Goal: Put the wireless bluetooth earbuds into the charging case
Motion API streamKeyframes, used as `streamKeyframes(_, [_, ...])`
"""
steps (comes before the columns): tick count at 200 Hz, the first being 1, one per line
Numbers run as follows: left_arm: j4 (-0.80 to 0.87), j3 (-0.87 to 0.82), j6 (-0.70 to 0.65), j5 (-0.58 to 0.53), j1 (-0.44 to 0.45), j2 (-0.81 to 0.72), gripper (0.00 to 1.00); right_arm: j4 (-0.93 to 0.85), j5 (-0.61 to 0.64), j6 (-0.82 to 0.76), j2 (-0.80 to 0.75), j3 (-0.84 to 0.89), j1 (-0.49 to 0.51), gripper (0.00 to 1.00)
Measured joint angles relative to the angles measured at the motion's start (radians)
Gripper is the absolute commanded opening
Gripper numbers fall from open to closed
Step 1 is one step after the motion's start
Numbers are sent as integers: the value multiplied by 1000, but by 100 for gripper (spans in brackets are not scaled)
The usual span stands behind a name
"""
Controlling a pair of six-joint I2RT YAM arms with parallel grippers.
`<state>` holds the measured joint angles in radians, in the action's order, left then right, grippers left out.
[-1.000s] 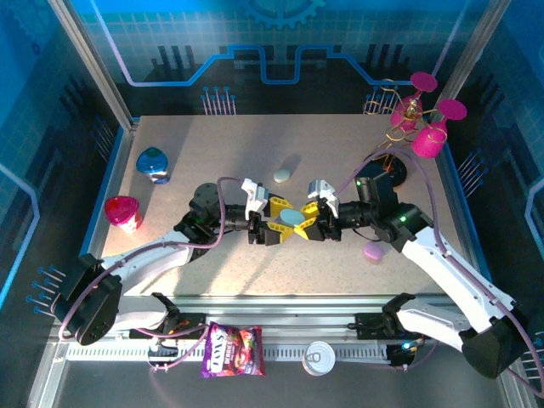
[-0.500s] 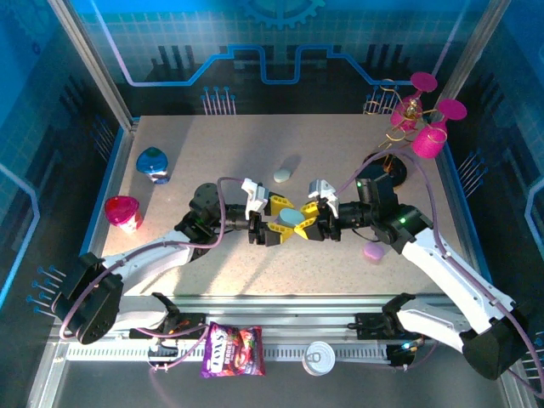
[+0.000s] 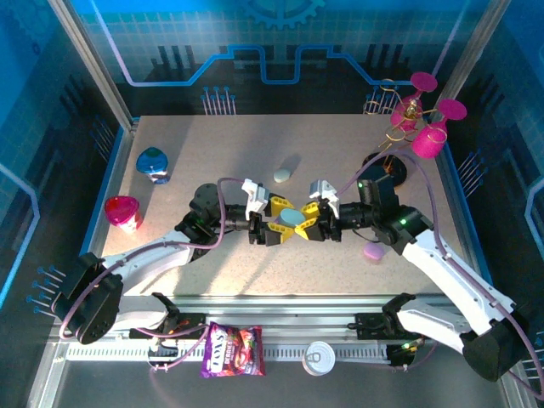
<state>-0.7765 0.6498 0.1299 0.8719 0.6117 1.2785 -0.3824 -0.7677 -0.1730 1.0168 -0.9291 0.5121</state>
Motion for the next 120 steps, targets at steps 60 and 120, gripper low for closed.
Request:
streamKeyframes(60, [0, 0, -1, -2, 0, 0, 59, -1, -7, 0, -10, 0, -4, 28])
streamKeyframes(120, [-3, 0, 1, 10, 1, 0, 37, -1, -7, -1, -10, 0, -12, 31])
